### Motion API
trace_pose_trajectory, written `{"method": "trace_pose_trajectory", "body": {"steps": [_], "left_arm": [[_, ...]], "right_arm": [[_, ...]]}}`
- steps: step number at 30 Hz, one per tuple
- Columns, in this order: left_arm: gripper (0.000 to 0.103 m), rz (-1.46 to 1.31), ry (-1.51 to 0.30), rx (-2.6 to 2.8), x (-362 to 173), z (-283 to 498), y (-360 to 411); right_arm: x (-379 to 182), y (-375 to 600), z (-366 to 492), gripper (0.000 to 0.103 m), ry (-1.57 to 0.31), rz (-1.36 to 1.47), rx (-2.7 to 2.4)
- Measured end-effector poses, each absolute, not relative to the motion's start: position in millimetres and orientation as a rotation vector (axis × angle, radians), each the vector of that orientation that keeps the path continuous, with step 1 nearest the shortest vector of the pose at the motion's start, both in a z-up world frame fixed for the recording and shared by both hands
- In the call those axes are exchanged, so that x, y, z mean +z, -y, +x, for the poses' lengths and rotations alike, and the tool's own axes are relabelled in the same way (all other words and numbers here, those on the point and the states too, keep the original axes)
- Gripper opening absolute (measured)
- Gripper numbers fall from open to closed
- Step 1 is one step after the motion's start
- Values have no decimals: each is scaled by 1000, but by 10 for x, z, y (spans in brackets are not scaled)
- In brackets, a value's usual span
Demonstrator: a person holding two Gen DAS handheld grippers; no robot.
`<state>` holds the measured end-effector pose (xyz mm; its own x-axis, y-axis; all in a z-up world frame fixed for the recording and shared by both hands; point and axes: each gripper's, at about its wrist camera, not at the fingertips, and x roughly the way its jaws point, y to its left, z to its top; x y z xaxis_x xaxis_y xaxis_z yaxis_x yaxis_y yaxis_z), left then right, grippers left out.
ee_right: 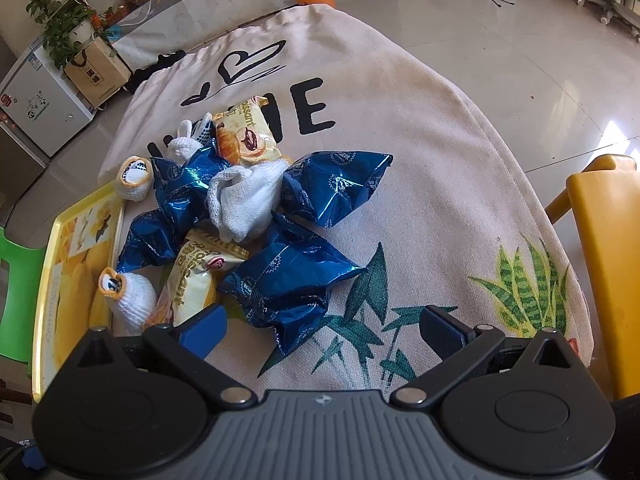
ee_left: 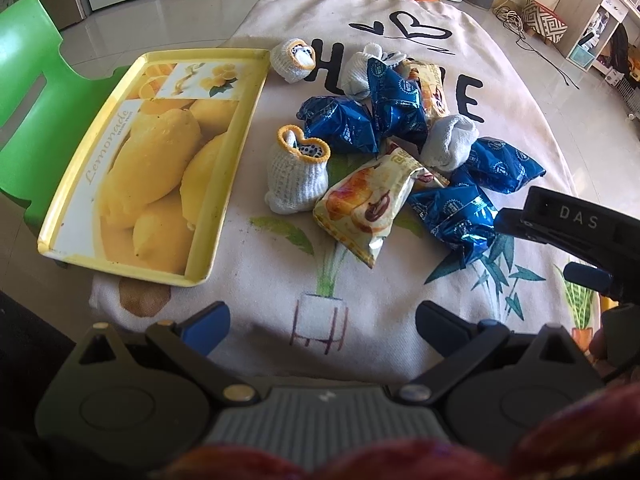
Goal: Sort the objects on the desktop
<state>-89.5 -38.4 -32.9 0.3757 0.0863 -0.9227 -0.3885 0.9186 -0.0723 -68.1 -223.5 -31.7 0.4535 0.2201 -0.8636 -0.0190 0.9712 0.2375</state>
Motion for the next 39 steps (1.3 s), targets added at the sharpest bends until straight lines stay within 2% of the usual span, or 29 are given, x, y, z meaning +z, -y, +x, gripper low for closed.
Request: {"method": "trace_pose_trajectory", "body": {"steps": [24, 39], "left_arm": [[102, -217, -1146, 332, -278, -887, 523], [102, -314, -1121, 331, -384, -780, 322]], "right_arm": [[-292, 2187, -704, 103, -1078, 182, 181], [-353, 2219, -671, 102, -1101, 209, 154]]}}
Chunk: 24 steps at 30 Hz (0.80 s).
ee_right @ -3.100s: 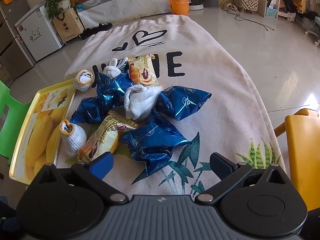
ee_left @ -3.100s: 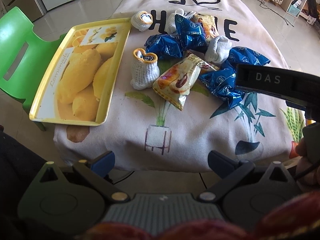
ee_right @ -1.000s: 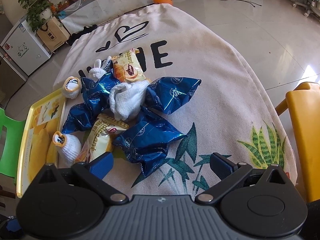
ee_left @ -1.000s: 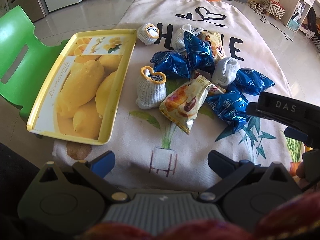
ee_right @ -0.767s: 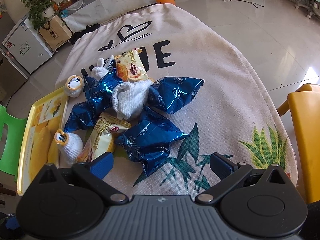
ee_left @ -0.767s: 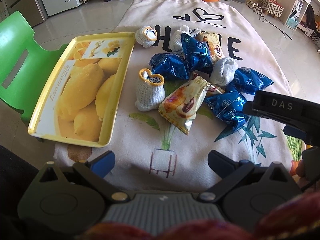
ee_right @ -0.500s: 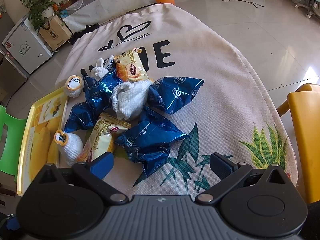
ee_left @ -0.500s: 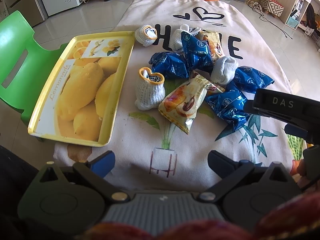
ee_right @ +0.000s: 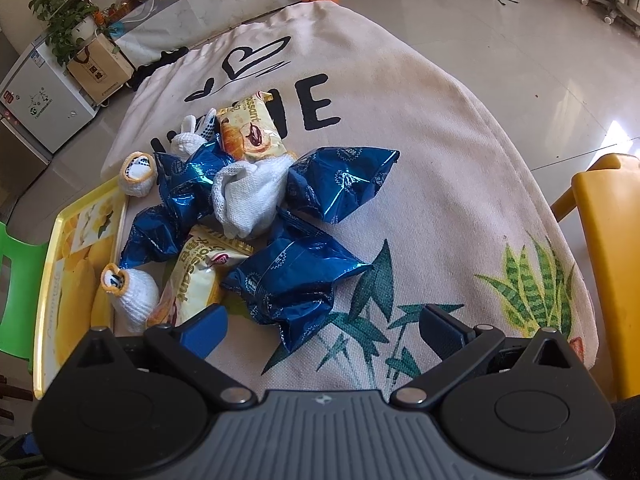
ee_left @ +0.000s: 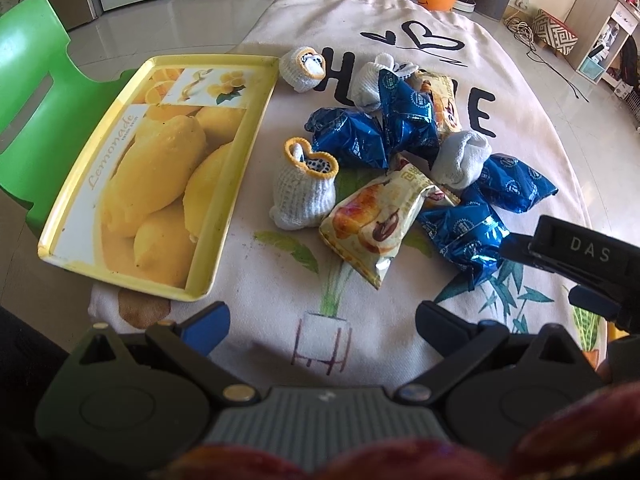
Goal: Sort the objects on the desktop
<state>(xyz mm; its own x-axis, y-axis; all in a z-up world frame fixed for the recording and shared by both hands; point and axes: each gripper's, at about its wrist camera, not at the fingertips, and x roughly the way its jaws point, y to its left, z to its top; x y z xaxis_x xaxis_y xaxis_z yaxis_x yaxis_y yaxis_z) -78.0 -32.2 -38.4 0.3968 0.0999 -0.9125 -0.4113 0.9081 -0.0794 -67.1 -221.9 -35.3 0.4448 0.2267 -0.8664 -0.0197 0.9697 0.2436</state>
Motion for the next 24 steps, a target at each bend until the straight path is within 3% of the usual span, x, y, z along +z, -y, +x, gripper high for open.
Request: {"method": "trace_pose_trajectory", "body": {"steps": [13, 15, 18, 20, 24], "left_arm": [[100, -321, -1097, 313, -455, -592, 305], [87, -323, -1096, 298, -469, -558, 311], [75, -321, -1097, 269, -493, -487, 330], [73, -312, -1089, 243, -506, -438, 365], [72, -255, -1079, 230, -524, -350, 409]], "right_arm": [[-429, 2200, -592, 91, -1130, 239, 154], [-443, 2200, -574, 86, -1132, 243, 153], [-466, 2232, -544, 78, -1135, 275, 149], [-488, 2259, -521, 72, -1136, 301, 151], [-545, 2295, -459, 71, -1134, 346, 151]]}}
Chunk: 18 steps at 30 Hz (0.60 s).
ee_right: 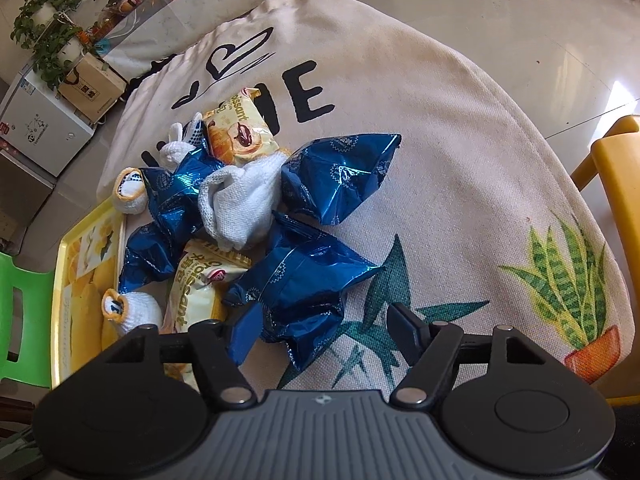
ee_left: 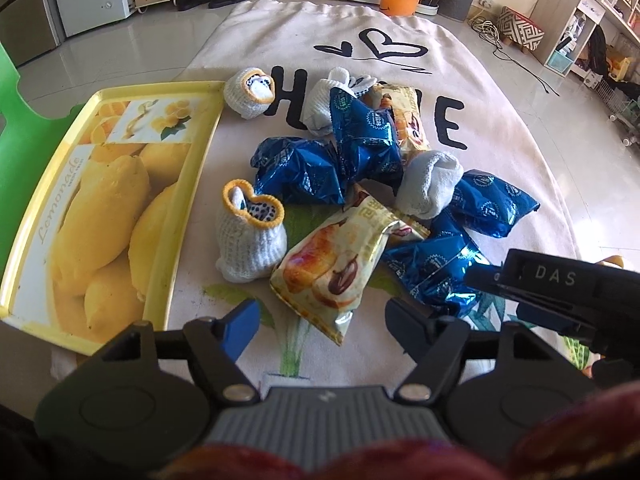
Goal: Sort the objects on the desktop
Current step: 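Lower the right gripper onto a blue foil snack and close it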
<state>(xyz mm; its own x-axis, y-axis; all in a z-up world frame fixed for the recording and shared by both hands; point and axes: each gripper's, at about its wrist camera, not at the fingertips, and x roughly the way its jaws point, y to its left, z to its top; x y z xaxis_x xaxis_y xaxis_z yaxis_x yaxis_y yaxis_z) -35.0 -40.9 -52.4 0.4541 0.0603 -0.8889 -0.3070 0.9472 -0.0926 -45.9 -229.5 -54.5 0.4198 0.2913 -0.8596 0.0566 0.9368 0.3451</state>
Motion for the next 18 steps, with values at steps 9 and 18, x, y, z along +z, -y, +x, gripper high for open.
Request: {"method": "trace_pose_trajectory", "body": {"steps": [9, 18], "left_arm": [[87, -193, -1061, 221, -534, -309, 336], [97, -174, -1044, 179, -549, -276, 369]], "right_arm": [[-748, 2184, -312, 72, -1160, 371, 180], [-847, 2096, -296, 65, -1145, 318, 166]]}}
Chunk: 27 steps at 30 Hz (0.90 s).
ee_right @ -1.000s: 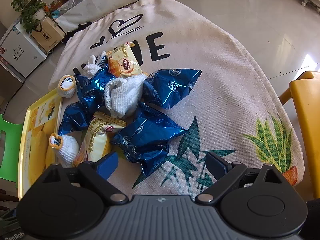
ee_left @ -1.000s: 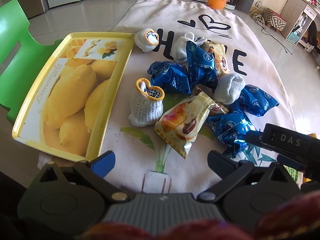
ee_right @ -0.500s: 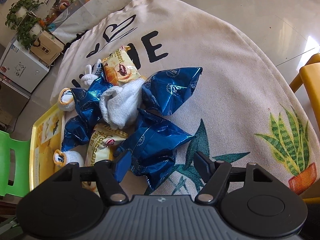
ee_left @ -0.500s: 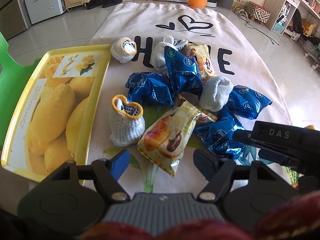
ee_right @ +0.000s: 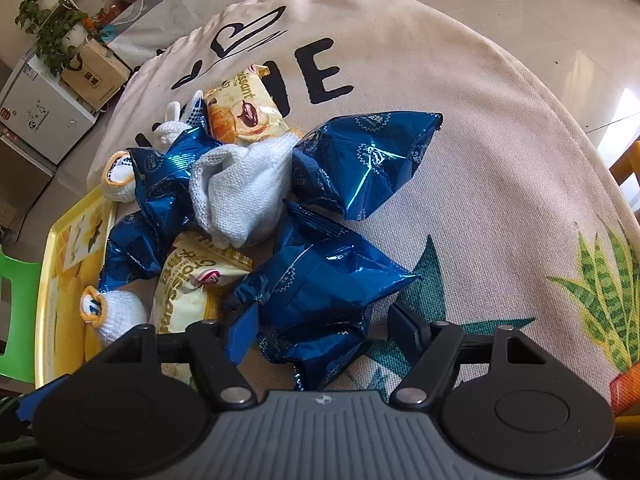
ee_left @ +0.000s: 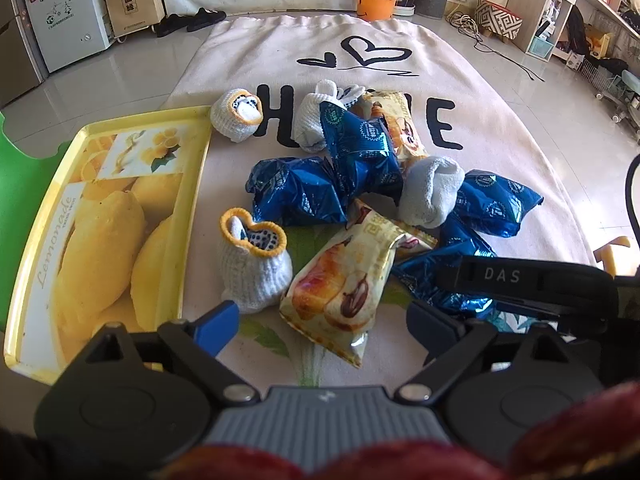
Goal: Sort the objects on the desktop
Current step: 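Lower the right gripper onto a blue foil snack and close it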
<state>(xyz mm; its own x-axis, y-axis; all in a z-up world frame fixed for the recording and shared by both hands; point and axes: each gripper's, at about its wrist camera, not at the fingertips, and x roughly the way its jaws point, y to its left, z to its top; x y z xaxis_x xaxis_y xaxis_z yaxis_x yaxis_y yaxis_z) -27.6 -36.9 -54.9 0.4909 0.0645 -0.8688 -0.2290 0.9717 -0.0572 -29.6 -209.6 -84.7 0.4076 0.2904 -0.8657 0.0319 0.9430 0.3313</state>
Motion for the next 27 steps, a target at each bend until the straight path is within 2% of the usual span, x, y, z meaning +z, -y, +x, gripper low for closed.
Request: {"method": "trace_pose_trajectory", "body": {"steps": [2, 10, 25, 27], "left_arm": [[97, -176, -1034, 164, -537, -245, 391], [97, -88, -1048, 138, -647, -42, 590], [97, 24, -1102, 96, -1019, 225, 682], [94, 24, -1118, 104, -1080, 256, 677]], "right_arm": [[-829, 2181, -290, 61, -1166, 362, 132], [-775, 2468, -319, 61, -1199, 415, 23], [-795, 2574, -268, 69, -1224, 569, -10], [-806, 2572, -259, 69, -1227, 577, -15]]}}
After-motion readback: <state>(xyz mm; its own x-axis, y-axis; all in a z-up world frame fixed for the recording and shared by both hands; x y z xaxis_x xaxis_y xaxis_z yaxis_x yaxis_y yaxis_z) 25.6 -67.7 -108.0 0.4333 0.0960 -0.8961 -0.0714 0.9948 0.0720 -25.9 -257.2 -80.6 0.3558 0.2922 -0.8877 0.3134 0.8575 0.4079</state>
